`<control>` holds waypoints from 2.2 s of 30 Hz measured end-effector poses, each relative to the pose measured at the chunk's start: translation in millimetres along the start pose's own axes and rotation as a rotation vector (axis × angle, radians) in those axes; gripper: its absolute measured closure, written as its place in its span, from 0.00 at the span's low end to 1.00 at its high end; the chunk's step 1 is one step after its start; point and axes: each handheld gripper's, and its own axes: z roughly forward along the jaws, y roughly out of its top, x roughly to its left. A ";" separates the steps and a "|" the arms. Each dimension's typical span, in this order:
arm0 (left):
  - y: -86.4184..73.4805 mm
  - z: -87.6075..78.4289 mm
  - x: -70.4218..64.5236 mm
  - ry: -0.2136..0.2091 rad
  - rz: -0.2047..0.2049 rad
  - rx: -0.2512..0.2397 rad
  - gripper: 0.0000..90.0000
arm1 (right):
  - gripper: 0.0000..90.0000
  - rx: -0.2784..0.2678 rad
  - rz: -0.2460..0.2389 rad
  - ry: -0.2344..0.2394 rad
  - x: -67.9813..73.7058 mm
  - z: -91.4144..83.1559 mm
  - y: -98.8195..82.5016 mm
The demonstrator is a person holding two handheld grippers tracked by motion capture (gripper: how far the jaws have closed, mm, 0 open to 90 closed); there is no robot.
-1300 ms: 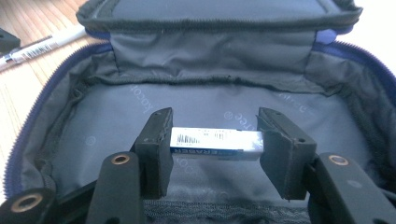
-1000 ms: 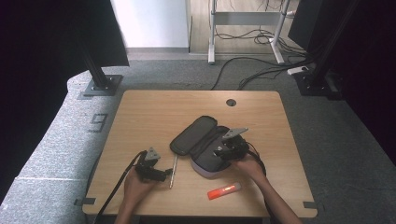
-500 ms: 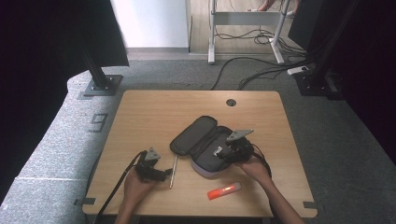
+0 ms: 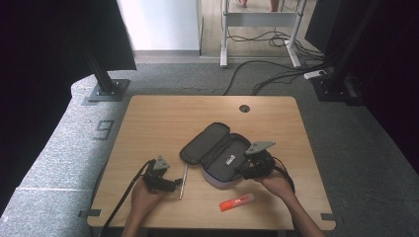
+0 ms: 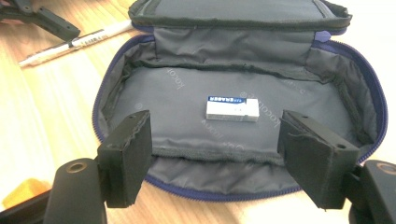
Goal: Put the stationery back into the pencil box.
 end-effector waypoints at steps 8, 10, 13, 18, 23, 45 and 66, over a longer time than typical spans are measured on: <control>0.0 0.0 0.0 0.000 0.000 0.000 0.10 | 0.26 -0.012 -0.001 0.006 3.4 -10.1 -8.9; 0.0 0.0 0.0 0.000 0.000 0.000 0.10 | 0.25 -0.013 -0.003 0.005 4.5 -11.9 -11.0; 0.0 0.0 0.0 0.000 0.000 0.000 0.10 | 0.24 -0.011 -0.004 0.003 6.6 -14.2 -14.5; 0.0 0.0 0.0 0.000 0.000 0.000 0.10 | 0.21 -0.012 -0.006 0.012 9.8 -17.9 -20.7; 0.0 0.0 0.0 0.000 0.000 0.000 0.10 | 0.15 -0.015 -0.009 0.026 14.8 -21.7 -25.4; 0.0 0.0 0.0 0.000 0.000 0.000 0.10 | 0.28 0.011 -0.051 0.112 38.4 -19.7 -51.2; 0.0 0.0 0.0 0.000 0.000 0.000 0.10 | 0.53 0.101 -0.156 0.214 64.3 8.7 -64.3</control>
